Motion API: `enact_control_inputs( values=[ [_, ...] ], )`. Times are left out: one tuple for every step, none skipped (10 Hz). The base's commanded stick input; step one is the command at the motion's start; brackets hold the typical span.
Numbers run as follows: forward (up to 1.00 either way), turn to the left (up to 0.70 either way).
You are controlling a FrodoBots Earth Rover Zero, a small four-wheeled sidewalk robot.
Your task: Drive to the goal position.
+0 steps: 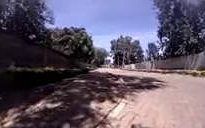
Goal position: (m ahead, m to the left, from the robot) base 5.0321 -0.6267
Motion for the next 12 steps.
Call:
enact_control_inputs(
  values=[
    [0.7, 0.0],
    [0.7, 0.0],
    [0.7, 0.0],
    [0.7, 0.0],
    [0.7, 0.0],
    [0.7, 0.0],
    [0.7, 0.0],
    [0.7, 0.0],
    [0.7, 0.0],
    [0.7, 0.0],
    [0.7, 0.0],
    [0.7, 0.0]
  ],
)
